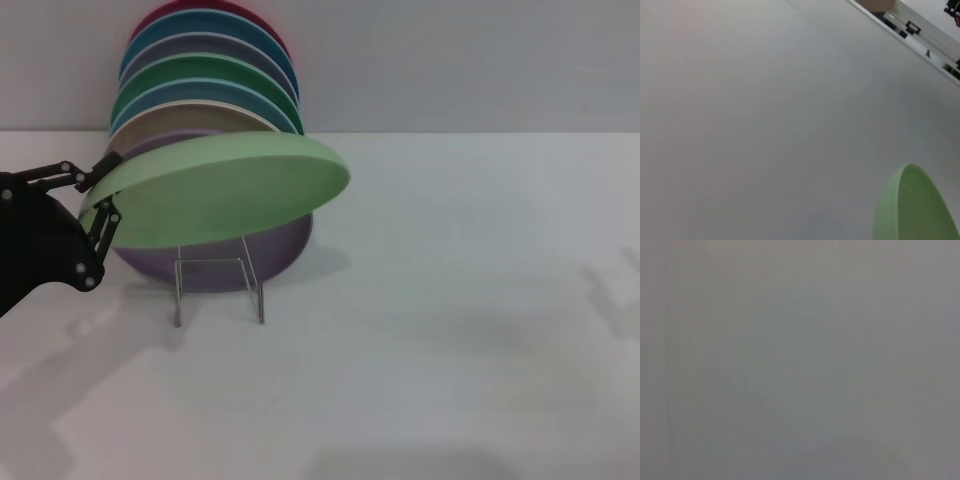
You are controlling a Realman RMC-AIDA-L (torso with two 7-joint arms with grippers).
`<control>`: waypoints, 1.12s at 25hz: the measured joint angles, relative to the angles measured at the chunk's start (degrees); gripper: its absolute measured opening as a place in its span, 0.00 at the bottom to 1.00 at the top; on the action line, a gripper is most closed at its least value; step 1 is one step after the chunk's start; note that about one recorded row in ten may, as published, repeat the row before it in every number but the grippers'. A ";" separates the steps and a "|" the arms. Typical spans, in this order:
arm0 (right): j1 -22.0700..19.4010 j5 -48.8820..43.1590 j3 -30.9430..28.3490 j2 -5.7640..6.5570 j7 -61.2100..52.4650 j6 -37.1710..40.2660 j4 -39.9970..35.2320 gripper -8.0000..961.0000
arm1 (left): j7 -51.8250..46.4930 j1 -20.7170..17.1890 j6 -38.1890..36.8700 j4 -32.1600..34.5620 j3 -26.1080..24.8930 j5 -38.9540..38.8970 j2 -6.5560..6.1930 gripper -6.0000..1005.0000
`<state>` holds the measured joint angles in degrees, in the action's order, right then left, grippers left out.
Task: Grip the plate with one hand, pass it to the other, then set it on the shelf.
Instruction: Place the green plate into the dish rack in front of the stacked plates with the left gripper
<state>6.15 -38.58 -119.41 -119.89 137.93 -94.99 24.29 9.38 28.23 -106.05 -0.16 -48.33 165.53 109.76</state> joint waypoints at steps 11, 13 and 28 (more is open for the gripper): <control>0.00 -0.03 0.57 0.00 -0.12 -0.50 -0.04 0.77 | 0.12 0.06 1.16 0.95 1.01 -0.04 0.00 0.13; 0.00 -0.03 0.61 0.00 -0.13 -0.73 -0.04 0.77 | 0.10 0.14 1.92 0.96 1.09 -0.04 -0.01 0.14; -0.09 -0.02 1.02 0.00 -0.07 -0.81 -0.04 0.79 | 0.37 0.33 6.25 0.95 1.06 -0.11 0.09 0.15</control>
<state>6.07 -38.60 -118.39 -119.88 137.86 -95.81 24.26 9.75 28.56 -99.79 0.79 -47.28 165.42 109.85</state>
